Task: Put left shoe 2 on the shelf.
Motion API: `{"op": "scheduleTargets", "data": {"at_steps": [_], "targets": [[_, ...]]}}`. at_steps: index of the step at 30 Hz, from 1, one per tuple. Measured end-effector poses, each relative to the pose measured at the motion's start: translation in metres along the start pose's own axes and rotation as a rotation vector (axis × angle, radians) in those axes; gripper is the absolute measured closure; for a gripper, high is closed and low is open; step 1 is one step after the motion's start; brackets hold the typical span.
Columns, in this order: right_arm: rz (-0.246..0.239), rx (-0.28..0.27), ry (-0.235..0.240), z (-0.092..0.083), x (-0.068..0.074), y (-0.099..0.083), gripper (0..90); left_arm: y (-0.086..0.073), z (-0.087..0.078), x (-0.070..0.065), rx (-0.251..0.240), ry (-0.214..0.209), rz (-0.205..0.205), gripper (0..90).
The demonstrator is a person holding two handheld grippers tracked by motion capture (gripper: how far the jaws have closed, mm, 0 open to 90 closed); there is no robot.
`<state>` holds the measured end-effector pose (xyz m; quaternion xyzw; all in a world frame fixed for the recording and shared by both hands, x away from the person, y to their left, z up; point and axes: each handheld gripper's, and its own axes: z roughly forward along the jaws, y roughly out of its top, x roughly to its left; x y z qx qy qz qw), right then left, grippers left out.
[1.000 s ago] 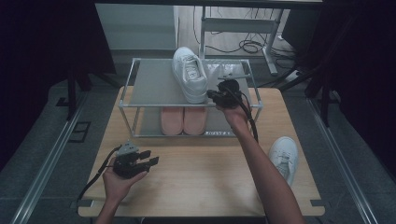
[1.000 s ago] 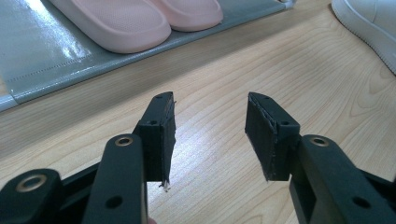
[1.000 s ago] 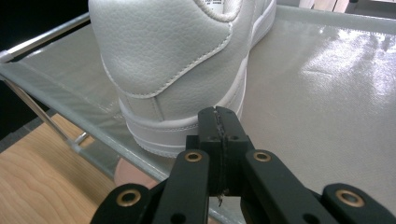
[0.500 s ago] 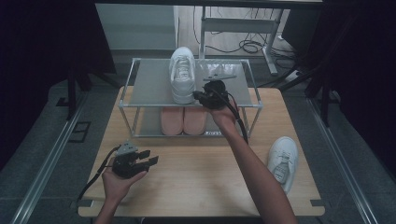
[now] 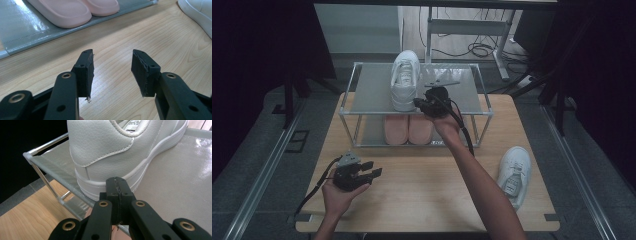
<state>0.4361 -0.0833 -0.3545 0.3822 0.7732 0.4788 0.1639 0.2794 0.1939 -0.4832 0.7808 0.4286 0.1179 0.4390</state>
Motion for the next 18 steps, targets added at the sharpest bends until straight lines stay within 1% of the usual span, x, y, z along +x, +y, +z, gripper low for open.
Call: {"op": "scheduleTargets", "data": {"at_steps": [3,6,12,14,18], "targets": [[0.004,-0.003,0.002,-0.003,-0.002,-0.002,89.8,0.000,0.000,0.000,0.000,0.000,0.000,53.3],[0.008,-0.015,0.004,-0.011,-0.004,-0.004,89.8,0.000,0.000,0.000,0.000,0.001,0.001,53.3],[0.015,-0.045,-0.001,-0.042,-0.007,-0.015,89.8,0.000,0.002,0.000,0.007,-0.006,-0.001,53.3],[0.010,-0.047,-0.006,-0.054,-0.005,-0.021,89.8,-0.001,0.003,0.001,0.006,-0.011,-0.008,53.3],[-0.012,-0.034,-0.017,-0.075,-0.003,-0.038,89.8,-0.001,0.005,0.003,0.004,-0.019,-0.014,53.3]]}}
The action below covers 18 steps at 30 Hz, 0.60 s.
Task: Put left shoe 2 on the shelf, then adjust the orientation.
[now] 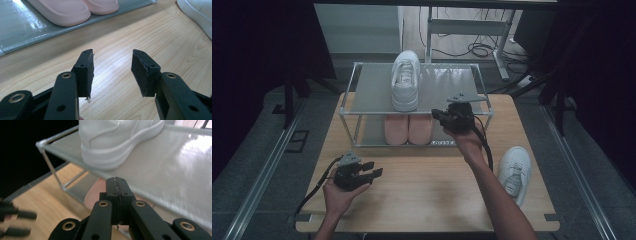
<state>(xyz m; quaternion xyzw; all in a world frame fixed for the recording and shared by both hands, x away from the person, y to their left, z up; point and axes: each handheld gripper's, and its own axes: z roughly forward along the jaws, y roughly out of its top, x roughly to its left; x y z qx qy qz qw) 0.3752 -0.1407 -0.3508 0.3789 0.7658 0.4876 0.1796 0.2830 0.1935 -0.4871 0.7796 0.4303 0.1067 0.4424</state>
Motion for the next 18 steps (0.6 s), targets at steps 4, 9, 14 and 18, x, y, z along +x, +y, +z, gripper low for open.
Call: {"op": "scheduleTargets", "data": {"at_steps": [4,9,14,18], "targets": [[-0.029,0.035,0.006,-0.018,0.002,-0.022,89.8,0.001,0.001,0.002,0.001,-0.009,0.003,53.3],[-0.036,0.061,-0.008,-0.040,0.000,-0.050,89.8,0.000,0.003,0.004,0.006,-0.012,-0.001,53.3],[-0.022,0.061,-0.017,-0.061,-0.004,-0.074,89.7,0.000,0.003,0.003,0.001,-0.011,-0.004,53.3],[-0.015,0.064,-0.017,-0.075,-0.006,-0.091,89.7,0.001,0.001,0.003,-0.006,-0.009,-0.009,53.3]]}}
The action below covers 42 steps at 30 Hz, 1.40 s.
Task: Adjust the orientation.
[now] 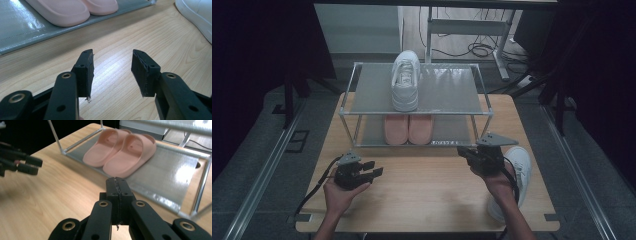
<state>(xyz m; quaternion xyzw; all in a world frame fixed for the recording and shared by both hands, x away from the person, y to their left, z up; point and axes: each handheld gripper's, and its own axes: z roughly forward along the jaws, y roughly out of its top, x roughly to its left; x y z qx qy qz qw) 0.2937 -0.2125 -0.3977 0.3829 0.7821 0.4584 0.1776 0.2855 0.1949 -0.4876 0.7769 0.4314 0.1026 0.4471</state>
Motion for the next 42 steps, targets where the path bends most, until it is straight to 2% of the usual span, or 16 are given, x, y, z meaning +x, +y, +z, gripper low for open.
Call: {"op": "scheduleTargets", "data": {"at_steps": [9,17,18,22,25,29,31,38,42], "targets": [[0.019,0.038,-0.001,-0.015,-0.002,-0.037,89.8,-0.001,0.002,0.000,0.011,0.008,0.004,53.3],[0.011,0.093,-0.040,-0.030,0.003,-0.065,89.7,-0.001,0.002,0.000,0.014,0.013,0.005,53.3],[0.012,0.117,-0.049,-0.036,0.005,-0.077,89.7,-0.001,0.003,0.000,0.017,0.015,0.004,53.3],[0.013,0.143,-0.067,-0.047,0.009,-0.093,89.8,-0.001,0.003,0.000,0.016,0.014,0.006,53.3],[-0.005,0.172,-0.084,-0.052,0.014,-0.104,89.8,-0.001,0.002,0.000,0.014,0.015,0.002,53.3],[-0.010,0.199,-0.122,-0.055,0.014,-0.112,89.8,-0.001,0.003,0.000,0.015,0.015,0.004,53.3],[-0.008,0.220,-0.152,-0.057,0.009,-0.120,89.8,-0.001,0.004,0.000,0.019,0.016,0.001,53.3],[-0.008,0.220,-0.162,-0.067,0.006,-0.126,89.9,-0.002,0.006,-0.001,0.027,0.014,0.007,53.3],[-0.001,0.227,-0.176,-0.078,0.002,-0.132,89.9,-0.001,0.005,-0.001,0.023,0.014,0.004,53.3]]}}
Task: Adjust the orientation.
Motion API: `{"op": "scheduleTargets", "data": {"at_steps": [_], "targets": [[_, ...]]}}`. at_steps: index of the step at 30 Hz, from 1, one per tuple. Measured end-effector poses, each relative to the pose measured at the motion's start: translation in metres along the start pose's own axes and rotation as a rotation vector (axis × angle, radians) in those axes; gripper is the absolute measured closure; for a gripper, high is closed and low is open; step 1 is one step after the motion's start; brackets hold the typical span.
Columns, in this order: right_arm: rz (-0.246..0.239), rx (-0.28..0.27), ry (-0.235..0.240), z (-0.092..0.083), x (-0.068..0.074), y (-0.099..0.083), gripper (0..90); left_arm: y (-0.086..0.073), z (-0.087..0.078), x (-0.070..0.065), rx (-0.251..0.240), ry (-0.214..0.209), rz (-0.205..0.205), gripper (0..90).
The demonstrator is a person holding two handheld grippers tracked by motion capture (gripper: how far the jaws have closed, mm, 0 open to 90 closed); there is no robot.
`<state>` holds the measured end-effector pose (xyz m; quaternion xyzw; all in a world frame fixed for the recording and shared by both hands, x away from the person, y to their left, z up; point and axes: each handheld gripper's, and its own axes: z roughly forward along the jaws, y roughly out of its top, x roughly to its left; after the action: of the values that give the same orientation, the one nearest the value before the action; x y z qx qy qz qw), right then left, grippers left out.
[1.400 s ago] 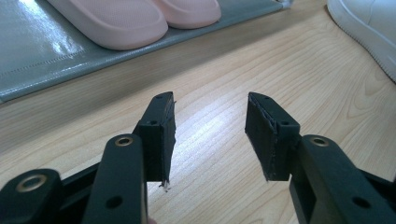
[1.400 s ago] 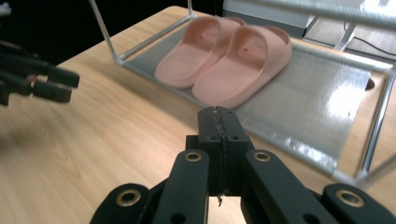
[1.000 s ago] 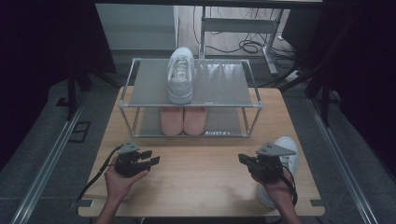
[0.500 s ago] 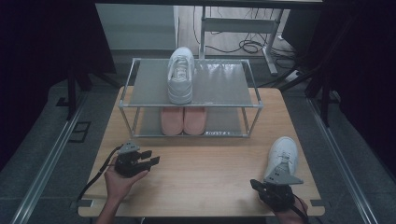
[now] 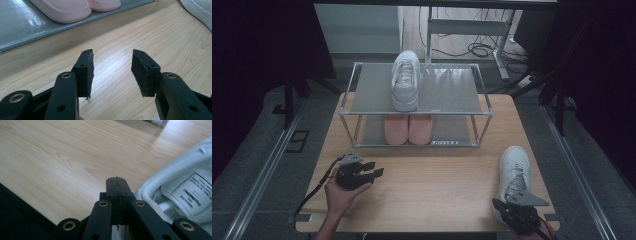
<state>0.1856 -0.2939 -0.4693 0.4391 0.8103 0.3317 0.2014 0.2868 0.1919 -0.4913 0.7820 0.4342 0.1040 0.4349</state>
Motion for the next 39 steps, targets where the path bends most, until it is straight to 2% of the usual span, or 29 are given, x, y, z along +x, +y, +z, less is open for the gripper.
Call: {"op": "scheduleTargets", "data": {"at_steps": [6,11,14,17,20,23,26,28,30,33,39], "targets": [[0.024,0.019,-0.028,-0.012,-0.013,-0.015,89.9,0.000,0.002,0.000,0.006,0.000,0.001,53.3],[0.035,0.063,-0.097,-0.017,-0.029,-0.029,89.9,0.000,0.003,0.000,0.009,-0.001,0.005,53.3],[0.064,0.066,-0.112,-0.020,-0.041,-0.037,89.9,-0.001,0.004,0.000,0.011,-0.001,0.002,53.3],[0.073,0.054,-0.096,-0.022,-0.049,-0.042,89.9,-0.001,0.004,0.000,0.014,0.001,0.003,53.3],[0.057,0.060,-0.094,-0.022,-0.049,-0.041,90.0,-0.001,0.005,-0.001,0.017,0.001,0.005,53.3],[0.062,0.053,-0.082,-0.023,-0.051,-0.042,89.9,-0.001,0.005,-0.001,0.015,0.001,0.003,53.3],[0.053,0.047,-0.064,-0.022,-0.049,-0.040,89.9,-0.001,0.004,0.000,0.013,0.000,0.003,53.3],[0.061,0.022,-0.041,-0.024,-0.050,-0.037,89.9,-0.001,0.004,0.000,0.013,0.001,0.002,53.3],[0.054,0.001,-0.044,-0.029,-0.053,-0.030,89.9,0.000,0.004,0.000,0.011,0.000,0.000,53.3],[0.047,-0.027,-0.052,-0.035,-0.061,-0.016,89.8,0.000,0.003,0.000,0.010,0.001,0.003,53.3],[0.069,-0.063,-0.052,-0.042,-0.085,0.003,89.8,0.000,0.000,0.001,0.004,0.007,0.003,53.3]]}}
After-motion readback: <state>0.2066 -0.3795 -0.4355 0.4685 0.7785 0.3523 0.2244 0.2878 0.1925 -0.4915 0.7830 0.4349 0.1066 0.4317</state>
